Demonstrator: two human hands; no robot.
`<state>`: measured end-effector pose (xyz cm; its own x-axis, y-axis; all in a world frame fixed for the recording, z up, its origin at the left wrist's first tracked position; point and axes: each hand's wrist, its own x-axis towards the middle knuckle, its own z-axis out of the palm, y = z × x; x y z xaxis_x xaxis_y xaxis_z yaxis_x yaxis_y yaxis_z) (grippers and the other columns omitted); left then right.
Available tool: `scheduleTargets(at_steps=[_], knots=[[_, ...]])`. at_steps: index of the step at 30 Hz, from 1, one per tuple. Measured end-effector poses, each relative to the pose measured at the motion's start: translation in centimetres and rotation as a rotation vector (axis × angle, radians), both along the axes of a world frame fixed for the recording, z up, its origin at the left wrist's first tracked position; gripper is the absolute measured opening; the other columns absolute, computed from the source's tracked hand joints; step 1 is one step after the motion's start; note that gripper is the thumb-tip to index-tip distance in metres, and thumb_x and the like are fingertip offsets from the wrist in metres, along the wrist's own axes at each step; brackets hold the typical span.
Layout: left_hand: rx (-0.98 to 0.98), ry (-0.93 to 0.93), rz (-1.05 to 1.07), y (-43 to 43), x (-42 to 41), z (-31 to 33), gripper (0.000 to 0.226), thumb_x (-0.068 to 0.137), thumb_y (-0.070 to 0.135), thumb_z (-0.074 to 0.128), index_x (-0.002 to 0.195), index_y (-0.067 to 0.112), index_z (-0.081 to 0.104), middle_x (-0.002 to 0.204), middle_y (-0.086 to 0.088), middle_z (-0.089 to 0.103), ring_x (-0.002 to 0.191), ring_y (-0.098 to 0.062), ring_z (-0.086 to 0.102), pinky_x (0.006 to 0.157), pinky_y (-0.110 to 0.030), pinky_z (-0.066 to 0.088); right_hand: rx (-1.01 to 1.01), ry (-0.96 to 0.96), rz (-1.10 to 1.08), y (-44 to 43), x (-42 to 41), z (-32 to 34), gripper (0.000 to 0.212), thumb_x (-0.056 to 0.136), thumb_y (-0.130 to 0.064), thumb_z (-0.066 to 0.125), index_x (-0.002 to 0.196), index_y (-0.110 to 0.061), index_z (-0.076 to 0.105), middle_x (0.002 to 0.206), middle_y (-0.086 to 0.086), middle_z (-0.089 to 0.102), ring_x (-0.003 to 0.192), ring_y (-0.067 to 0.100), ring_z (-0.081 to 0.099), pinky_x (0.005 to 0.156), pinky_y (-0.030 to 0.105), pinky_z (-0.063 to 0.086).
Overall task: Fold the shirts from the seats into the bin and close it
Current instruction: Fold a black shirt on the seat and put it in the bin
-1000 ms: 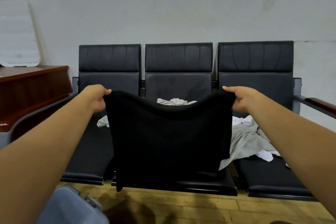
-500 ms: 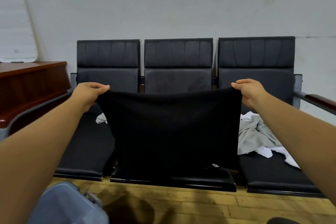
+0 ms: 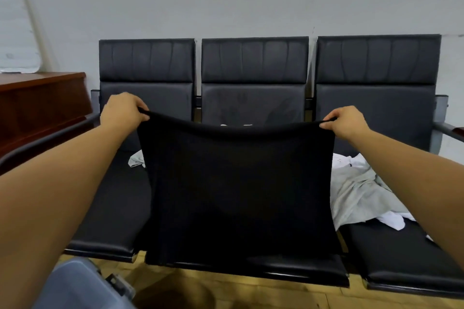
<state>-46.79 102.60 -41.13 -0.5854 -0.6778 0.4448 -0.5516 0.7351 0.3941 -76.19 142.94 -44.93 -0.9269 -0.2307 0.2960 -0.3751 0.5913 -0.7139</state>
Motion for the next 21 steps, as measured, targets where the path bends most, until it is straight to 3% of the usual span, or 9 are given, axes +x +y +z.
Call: scheduleTargets(at_steps=[3,5,7,11,13,15,17,21], knots=[[0.051,0.251,0.031,-1.2,-2.1,1.7,0.01,0.088,0.015,0.075,0.097,0.016,0.075,0.095,-0.014,0.073,0.077,-0.033,0.071,0.086,-0.046,0.059,-0.134,0.155,-0.027,-2.0,-1.6,1.5,0.01,0.084,-0.014,0.077,0.093,-0.011,0.073,0.087,0.006,0.065,0.085,0.018,0.06,0.081,0.029,0.047],[0.14,0.46,-0.006,-1.3,-2.8,3.0,0.01,0.092,0.01,0.071,0.102,0.011,0.072,0.094,-0.01,0.069,0.067,-0.022,0.067,0.079,-0.038,0.06,-0.253,0.223,-0.046,-2.7,-2.4,3.1,0.015,0.085,-0.016,0.075,0.099,-0.009,0.075,0.086,0.005,0.064,0.084,0.017,0.059,0.081,0.029,0.047],[0.196,0.625,-0.035,-1.2,-2.7,4.0,0.01,0.094,0.007,0.066,0.103,0.01,0.068,0.097,-0.007,0.064,0.068,-0.014,0.064,0.069,-0.023,0.059,-0.365,0.232,-0.03,-2.8,-2.3,4.8,0.015,0.088,-0.015,0.072,0.102,-0.01,0.074,0.082,0.0,0.063,0.08,0.015,0.059,0.08,0.028,0.049],[0.324,0.787,-0.091,-1.8,-0.8,2.7,0.01,0.093,0.002,0.066,0.098,0.01,0.062,0.09,-0.002,0.063,0.073,-0.012,0.063,0.055,-0.01,0.054,-0.419,0.237,0.064,-1.8,-0.6,5.1,0.01,0.09,-0.012,0.071,0.099,-0.015,0.07,0.07,-0.009,0.054,0.058,-0.002,0.052,0.061,0.008,0.04],[0.358,0.71,-0.107,-2.2,0.8,0.5,0.01,0.092,0.002,0.068,0.096,0.011,0.064,0.092,-0.002,0.065,0.08,-0.015,0.062,0.052,-0.009,0.052,-0.375,0.207,0.095,-0.9,0.3,3.1,0.009,0.087,-0.012,0.074,0.096,-0.01,0.069,0.072,0.001,0.059,0.059,-0.004,0.054,0.066,0.011,0.046],[0.421,0.592,-0.172,-1.9,2.9,-2.5,0.017,0.091,-0.003,0.066,0.084,0.011,0.061,0.086,-0.007,0.063,0.075,-0.015,0.059,0.05,-0.009,0.052,-0.334,0.096,0.11,0.3,1.1,0.0,0.006,0.084,-0.011,0.077,0.088,-0.011,0.072,0.082,0.015,0.067,0.077,0.014,0.061,0.08,0.035,0.056],[0.528,0.453,-0.263,-1.0,5.5,-6.2,0.025,0.089,-0.011,0.065,0.077,0.01,0.058,0.079,-0.012,0.06,0.07,-0.016,0.057,0.053,-0.011,0.054,-0.288,-0.054,0.154,1.6,3.0,-3.6,0.014,0.083,-0.007,0.078,0.078,-0.017,0.069,0.08,0.015,0.067,0.081,0.026,0.063,0.082,0.045,0.057],[0.379,-0.079,-0.301,-0.3,10.1,-14.1,0.022,0.078,-0.002,0.08,0.073,0.016,0.069,0.076,-0.005,0.071,0.075,-0.02,0.064,0.071,-0.023,0.05,0.179,-0.147,0.279,4.0,7.1,-11.4,0.015,0.078,-0.006,0.082,0.07,-0.011,0.07,0.066,0.005,0.065,0.066,0.016,0.058,0.068,0.027,0.048]])
